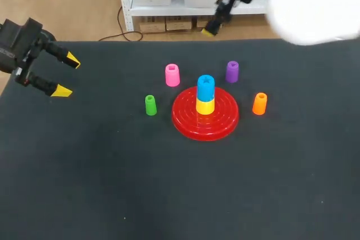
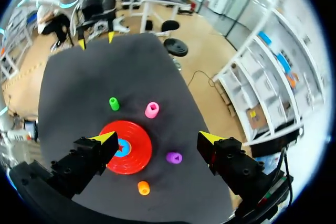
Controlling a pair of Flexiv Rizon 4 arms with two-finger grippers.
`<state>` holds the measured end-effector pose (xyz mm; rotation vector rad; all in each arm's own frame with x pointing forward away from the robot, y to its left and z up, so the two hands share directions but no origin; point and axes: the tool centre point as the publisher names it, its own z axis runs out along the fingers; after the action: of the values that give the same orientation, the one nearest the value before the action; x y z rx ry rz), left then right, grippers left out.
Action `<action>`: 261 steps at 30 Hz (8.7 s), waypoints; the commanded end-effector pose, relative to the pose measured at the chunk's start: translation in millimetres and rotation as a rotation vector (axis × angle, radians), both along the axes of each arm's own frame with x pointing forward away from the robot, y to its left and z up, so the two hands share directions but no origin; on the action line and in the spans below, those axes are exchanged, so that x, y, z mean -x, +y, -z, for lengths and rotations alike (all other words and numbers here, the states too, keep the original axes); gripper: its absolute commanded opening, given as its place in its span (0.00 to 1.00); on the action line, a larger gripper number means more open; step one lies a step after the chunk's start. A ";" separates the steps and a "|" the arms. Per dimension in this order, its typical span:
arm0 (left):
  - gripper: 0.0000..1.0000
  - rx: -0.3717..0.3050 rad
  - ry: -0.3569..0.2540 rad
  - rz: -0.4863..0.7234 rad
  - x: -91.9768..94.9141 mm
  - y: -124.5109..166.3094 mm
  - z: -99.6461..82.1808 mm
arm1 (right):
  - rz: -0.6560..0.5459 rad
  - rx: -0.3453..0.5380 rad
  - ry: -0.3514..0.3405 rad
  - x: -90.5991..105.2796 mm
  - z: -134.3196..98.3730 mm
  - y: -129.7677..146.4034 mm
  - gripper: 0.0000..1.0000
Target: Pick up and stack the cylinders on the red base in this order: pink,purple,orange,green
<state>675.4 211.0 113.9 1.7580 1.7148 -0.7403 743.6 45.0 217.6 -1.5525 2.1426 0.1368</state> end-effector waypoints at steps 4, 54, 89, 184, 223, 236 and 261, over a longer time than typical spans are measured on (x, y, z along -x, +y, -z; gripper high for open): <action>1.00 -0.001 -0.003 -0.002 0.7 -0.1 0.5 | -0.162 0.147 0.134 -27.1 24.9 57.0 1.00; 1.00 -0.001 -0.003 -0.002 0.7 -0.1 0.5 | -0.296 0.356 0.270 -15.9 117.1 96.3 1.00; 1.00 -0.001 -0.003 -0.002 0.7 -0.1 0.5 | -0.311 0.340 0.283 -35.3 171.7 87.5 1.00; 1.00 -0.001 -0.003 -0.002 0.7 -0.1 0.5 | -0.430 0.369 0.298 -52.9 209.5 88.6 0.00; 1.00 -0.001 -0.003 -0.002 0.7 -0.1 0.5 | -0.165 0.273 0.369 -11.6 65.8 32.1 0.00; 1.00 -0.001 -0.003 -0.002 0.7 -0.1 0.5 | -0.099 0.249 0.385 9.2 62.7 1.4 0.00; 1.00 -0.001 -0.003 -0.002 0.7 -0.1 0.5 | -0.095 0.235 0.375 78.2 61.4 6.2 0.00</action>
<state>675.4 211.0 113.8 1.7579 1.7150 -0.7401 677.9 57.1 162.3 -1.9736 2.5386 0.3367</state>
